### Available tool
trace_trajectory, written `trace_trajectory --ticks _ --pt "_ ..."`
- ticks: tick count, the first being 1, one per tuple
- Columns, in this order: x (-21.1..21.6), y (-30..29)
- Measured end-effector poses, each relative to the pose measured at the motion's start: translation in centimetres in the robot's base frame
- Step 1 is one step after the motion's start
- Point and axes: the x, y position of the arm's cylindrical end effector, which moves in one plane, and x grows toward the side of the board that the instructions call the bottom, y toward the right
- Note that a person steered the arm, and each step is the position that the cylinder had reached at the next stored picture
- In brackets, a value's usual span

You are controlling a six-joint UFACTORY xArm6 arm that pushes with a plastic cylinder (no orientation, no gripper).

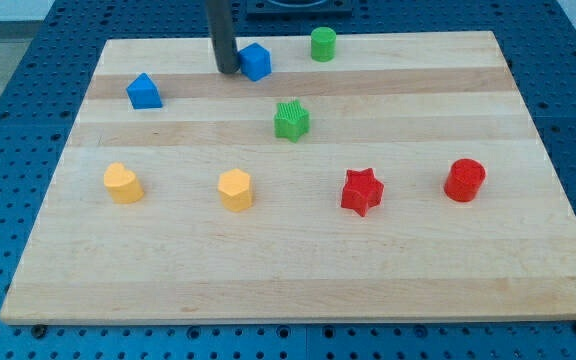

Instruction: Place the blue cube to the left of green circle

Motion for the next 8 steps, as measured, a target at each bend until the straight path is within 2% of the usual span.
trace_trajectory --ticks 1,3,5,8 --pt "-0.7 3.3" --pt "-0.8 4.5" --pt "4.6 3.8" --pt "0.9 5.2"
